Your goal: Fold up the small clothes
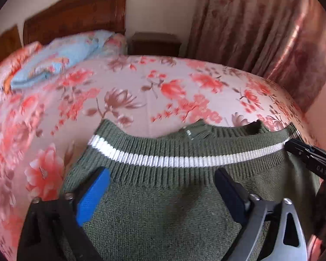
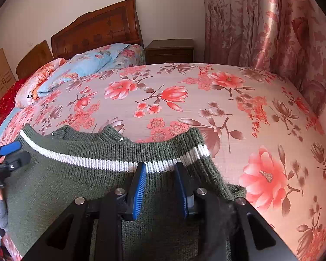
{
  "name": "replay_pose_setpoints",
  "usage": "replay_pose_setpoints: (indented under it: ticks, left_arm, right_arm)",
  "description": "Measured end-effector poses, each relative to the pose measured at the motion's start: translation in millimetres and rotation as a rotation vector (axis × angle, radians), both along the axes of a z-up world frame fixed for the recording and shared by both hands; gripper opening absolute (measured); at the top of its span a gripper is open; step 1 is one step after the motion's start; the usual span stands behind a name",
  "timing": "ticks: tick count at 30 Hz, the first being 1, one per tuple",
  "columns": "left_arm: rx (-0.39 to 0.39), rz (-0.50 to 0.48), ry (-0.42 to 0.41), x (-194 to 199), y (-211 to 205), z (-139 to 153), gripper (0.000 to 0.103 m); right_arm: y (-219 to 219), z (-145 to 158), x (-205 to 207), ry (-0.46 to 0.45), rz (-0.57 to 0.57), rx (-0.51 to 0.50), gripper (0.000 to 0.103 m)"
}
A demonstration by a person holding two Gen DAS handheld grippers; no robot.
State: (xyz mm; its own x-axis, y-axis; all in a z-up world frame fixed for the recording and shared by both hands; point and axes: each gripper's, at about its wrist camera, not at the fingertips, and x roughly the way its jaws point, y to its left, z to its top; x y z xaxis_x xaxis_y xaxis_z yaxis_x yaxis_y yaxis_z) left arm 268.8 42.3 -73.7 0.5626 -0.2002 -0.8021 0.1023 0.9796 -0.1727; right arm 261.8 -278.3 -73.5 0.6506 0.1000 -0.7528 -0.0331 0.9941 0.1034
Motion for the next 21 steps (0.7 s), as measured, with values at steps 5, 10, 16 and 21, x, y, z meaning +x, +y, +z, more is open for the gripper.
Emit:
replay_pose_setpoints:
  ticks: [5, 10, 16, 21]
  left_arm:
    - [-0.072, 0.049, -0.055, -8, 19, 3, 0.103]
    - [0.019, 0.067, -0.172, -41, -3, 32, 0.103]
    - [0.183, -0.026, -0.126, -51, -46, 16, 0.103]
    - [0.129, 0.037, -0.078, -61, -9, -2, 0.103]
  right_arm:
    - [-3, 0, 0, -0.001, -0.002, 0.02, 0.028]
    - [1, 14, -18, -0.03, -0.008, 0.06, 0.028]
    - [85, 9, -51, -0.019, 0.234, -0.067, 0.028]
    - [86, -2, -68, -0.051, 0.257, -0.152, 0.029]
